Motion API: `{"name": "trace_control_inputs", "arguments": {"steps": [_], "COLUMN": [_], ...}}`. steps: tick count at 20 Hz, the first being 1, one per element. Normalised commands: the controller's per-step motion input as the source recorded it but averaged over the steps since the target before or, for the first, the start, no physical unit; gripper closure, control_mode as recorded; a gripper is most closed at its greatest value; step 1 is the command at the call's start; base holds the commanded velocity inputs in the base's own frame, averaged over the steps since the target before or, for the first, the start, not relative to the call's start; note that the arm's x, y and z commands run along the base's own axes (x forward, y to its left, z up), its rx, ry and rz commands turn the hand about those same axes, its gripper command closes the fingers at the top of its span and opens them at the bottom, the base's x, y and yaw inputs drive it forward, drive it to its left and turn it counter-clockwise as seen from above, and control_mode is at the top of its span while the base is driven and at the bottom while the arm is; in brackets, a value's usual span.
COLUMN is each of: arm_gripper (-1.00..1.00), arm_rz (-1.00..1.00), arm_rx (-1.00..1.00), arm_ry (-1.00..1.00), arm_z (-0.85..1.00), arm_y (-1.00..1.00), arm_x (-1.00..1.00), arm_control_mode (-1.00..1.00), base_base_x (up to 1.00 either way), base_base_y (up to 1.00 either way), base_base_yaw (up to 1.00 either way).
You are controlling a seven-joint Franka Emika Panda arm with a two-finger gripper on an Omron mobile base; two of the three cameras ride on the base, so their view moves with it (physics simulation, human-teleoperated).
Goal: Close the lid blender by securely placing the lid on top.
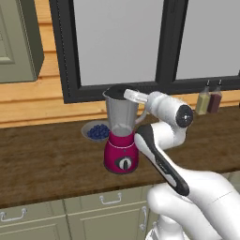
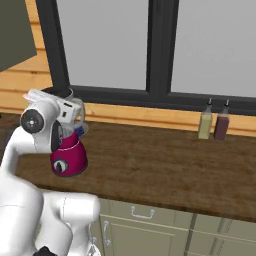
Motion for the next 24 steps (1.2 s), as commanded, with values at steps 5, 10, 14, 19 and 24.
{"name": "trace_control_inputs", "arguments": {"steps": [5,10,14,19,24], "arm_gripper": [-1.0,-1.0,-1.0,-1.0,-1.0], "arm_rz": [0.0,-0.01,-0.09,-0.14,-0.04], "arm_rx": [0.0,0.0,0.0,0.02,0.15], "arm_ry": [0.51,0.37,0.09,0.0,-0.06], "arm_z": [0.05,0.2,0.1,0.0,0.0], "arm_y": [-0.03,-0.36,-0.8,-0.93,-0.77], "arm_x": [-0.44,-0.65,-0.69,-0.69,-0.37], "arm_control_mode": [-1.0,-1.0,-1.0,-1.0,-1.0], "base_base_x": [0.0,0.0,0.0,0.0,0.0], "base_base_y": [0.0,0.0,0.0,0.0,0.0], "base_base_yaw": [0.0,0.0,0.0,0.0,0.0]}}
